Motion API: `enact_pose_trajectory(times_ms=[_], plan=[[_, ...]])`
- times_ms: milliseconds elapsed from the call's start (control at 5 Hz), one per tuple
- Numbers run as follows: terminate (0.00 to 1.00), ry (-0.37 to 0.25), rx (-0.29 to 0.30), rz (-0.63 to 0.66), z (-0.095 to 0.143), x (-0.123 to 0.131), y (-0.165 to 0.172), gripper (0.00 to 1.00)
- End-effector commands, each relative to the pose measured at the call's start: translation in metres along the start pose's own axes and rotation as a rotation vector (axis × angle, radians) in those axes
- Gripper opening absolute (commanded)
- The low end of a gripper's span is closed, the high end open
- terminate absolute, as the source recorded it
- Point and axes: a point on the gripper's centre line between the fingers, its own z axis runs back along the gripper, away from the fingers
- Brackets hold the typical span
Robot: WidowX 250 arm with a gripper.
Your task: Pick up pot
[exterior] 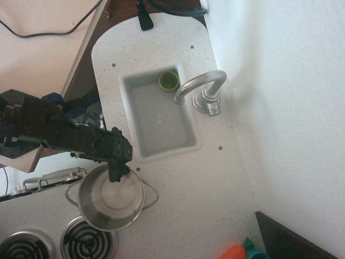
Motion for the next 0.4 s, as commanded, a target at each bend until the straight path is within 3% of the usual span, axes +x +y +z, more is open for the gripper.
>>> enact_pose_trajectory(times_ms=[0, 200], plan=[[0.0, 0.024, 0.025, -0.034, 0.002, -0.0002, -0.005, 1.0], [0.0, 0.036, 0.04, -0.044, 0.0013, -0.0015, -0.0043, 1.0]])
